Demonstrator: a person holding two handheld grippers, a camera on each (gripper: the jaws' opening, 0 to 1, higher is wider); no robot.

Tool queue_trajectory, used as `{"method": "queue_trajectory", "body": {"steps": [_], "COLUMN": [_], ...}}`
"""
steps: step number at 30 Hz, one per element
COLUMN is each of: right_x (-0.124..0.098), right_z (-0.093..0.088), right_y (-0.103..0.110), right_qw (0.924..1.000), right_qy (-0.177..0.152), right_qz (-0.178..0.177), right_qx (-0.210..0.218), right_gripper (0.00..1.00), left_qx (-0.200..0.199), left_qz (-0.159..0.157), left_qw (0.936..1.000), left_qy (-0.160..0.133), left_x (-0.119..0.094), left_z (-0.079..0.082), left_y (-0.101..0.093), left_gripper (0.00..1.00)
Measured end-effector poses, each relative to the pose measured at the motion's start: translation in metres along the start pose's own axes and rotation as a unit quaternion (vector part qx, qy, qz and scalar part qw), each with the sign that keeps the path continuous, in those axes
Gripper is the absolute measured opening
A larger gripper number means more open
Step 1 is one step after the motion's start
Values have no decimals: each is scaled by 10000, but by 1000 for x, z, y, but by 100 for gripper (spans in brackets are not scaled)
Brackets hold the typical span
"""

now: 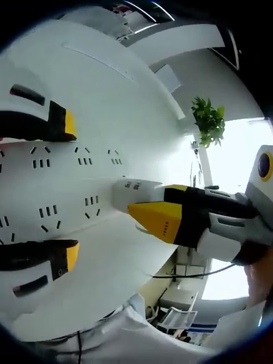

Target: Straighten the power strip on the desk, plug the charger into it

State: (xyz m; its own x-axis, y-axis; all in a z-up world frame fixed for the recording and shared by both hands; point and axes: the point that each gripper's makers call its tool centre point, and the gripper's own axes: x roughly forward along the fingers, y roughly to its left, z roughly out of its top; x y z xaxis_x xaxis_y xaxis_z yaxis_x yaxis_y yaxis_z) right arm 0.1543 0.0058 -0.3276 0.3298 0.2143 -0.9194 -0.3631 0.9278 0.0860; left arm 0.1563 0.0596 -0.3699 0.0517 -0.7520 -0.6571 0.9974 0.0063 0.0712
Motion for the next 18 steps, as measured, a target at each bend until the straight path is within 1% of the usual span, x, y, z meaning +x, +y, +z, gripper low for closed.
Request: {"method": "queue_trajectory", "body": {"steps": [5, 7, 11, 13, 18], "right_x": [-3, -4, -6, -8, -8], "right_z": [-5, -8, -14, -17, -17], "right_y": [1, 2, 3, 5, 4], "right_qw": [10000, 10000, 9997, 9997, 9996], "right_qy": [-19, -31, -32, -4, 17], "right_qz": [-26, -39, 3, -7, 13], "right_qx": [20, 46, 228, 236, 285], "right_gripper": [25, 25, 25, 25, 25], "left_qx": [103, 159, 249, 269, 257], "left_qz": [-81, -112, -159, -179, -173], "left_qw": [9999, 9998, 9995, 9995, 9995], "left_qy": [-16, 28, 76, 55, 46], "left_x": [1, 2, 3, 3, 4], "left_z": [1, 2, 2, 2, 3], "left_y": [-4, -6, -9, -11, -11], "left_gripper": [71, 71, 71, 71, 71]}}
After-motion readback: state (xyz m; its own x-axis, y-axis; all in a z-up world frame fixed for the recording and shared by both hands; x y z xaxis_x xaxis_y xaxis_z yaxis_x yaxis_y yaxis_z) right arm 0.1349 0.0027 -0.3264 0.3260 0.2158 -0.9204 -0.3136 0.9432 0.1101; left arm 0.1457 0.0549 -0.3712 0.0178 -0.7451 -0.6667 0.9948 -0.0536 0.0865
